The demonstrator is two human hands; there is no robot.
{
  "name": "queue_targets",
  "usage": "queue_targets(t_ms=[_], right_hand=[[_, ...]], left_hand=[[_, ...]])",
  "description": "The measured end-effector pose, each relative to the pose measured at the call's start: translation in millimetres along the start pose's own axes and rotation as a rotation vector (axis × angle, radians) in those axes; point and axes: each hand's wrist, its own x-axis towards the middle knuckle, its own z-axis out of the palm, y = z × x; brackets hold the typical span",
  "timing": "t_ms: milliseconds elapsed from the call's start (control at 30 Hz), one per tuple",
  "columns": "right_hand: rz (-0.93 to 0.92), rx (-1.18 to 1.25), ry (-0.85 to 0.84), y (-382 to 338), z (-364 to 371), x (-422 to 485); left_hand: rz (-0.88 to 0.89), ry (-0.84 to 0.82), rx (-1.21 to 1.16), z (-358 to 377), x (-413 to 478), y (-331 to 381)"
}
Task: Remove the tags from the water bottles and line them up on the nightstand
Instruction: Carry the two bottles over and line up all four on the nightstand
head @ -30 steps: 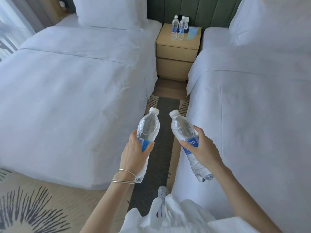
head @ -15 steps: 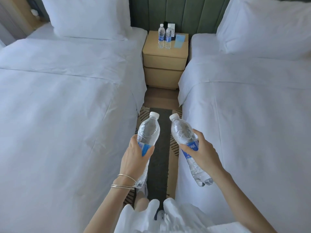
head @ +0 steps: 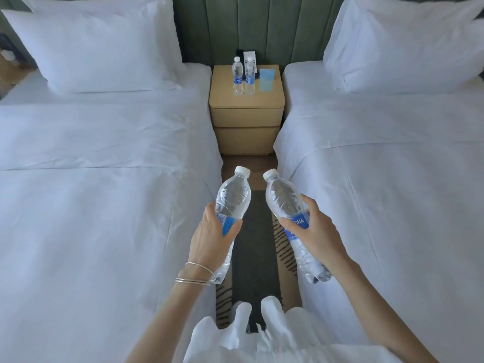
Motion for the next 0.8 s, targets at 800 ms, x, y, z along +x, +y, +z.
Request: queue_targets(t_ms=[800], right_hand=[[0.05, 0.057, 0.008, -4, -52, 320]], left_hand=[[0.04, -0.062, 0.046, 46, 321, 86]])
